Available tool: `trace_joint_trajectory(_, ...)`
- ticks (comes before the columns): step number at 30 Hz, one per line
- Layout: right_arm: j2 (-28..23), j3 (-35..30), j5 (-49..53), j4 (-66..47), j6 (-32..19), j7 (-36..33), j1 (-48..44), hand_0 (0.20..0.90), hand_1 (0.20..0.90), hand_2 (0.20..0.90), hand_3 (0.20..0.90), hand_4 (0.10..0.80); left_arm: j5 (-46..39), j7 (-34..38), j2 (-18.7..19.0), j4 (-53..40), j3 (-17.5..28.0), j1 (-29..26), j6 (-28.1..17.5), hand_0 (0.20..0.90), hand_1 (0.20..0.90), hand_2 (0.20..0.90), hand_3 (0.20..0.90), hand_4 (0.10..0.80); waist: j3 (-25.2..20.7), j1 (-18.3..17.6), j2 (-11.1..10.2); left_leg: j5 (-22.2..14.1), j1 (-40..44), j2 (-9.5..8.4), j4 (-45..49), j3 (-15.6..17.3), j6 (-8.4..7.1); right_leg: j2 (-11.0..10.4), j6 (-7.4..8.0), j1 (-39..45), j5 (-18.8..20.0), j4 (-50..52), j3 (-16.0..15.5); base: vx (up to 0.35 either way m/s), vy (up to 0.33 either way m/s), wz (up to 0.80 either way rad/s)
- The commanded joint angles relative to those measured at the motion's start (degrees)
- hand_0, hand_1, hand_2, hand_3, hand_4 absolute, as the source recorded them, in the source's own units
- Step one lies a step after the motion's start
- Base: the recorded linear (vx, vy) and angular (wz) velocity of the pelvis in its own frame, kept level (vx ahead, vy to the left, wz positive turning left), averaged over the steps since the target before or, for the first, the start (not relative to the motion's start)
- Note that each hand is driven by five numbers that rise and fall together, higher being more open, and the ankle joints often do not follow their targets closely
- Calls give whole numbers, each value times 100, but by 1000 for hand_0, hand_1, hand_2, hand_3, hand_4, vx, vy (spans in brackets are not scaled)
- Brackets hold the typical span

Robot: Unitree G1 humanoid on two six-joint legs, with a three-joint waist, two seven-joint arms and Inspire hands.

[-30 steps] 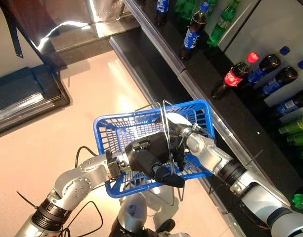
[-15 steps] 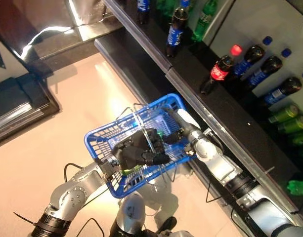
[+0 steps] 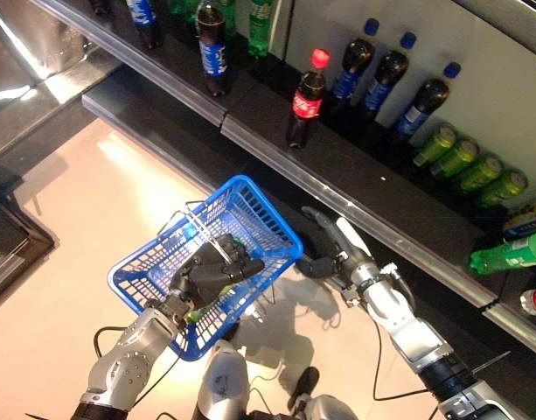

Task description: Pick up the drink and place into the basket.

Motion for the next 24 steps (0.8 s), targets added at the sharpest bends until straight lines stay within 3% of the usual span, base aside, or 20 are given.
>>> trace_joint_trajectory(1, -253, 25, 531, -172, -789, -306, 404, 900, 900, 900, 900, 800, -258, -605, -706, -670, 120, -560, -1653, 300, 300, 300, 200, 100, -1884, -272, 493, -319, 396, 23, -380, 291, 109, 25, 64, 48, -54, 79, -6, -17, 17, -19)
trace_joint_trajectory(12, 160, -942, 1487, 614, -1234, -301, 1433, 900, 900, 900, 900, 800, 397, 214, -890, 772, 688, -170, -2166, 300, 300, 300, 200, 100, -1813, -838, 632, -386, 498, 97, -380, 608, 112, -16, 50, -113, -61, 155, 297, -23, 19, -15)
trace_joint_trajectory(16, 298, -1306, 1713, 1206, -1292, -264, 1707, 900, 900, 900, 900, 800, 614, 758, -998, 1775, 872, -90, -2297, 300, 300, 300, 200, 100, -1753, -1067, 673, -422, 577, 110, -380, 712, 110, -30, 28, -164, -73, 220, 421, -33, 28, -16)
trace_joint_trajectory(24, 427, -1556, 1993, 2516, -1174, -303, 1812, 900, 900, 900, 900, 800, 961, 926, -1125, 3684, 1027, -181, -2345, 300, 300, 300, 200, 100, -1776, -1297, 726, -509, 743, 89, -380, 844, 110, -47, -7, -160, -97, 281, 593, 3, 26, -9)
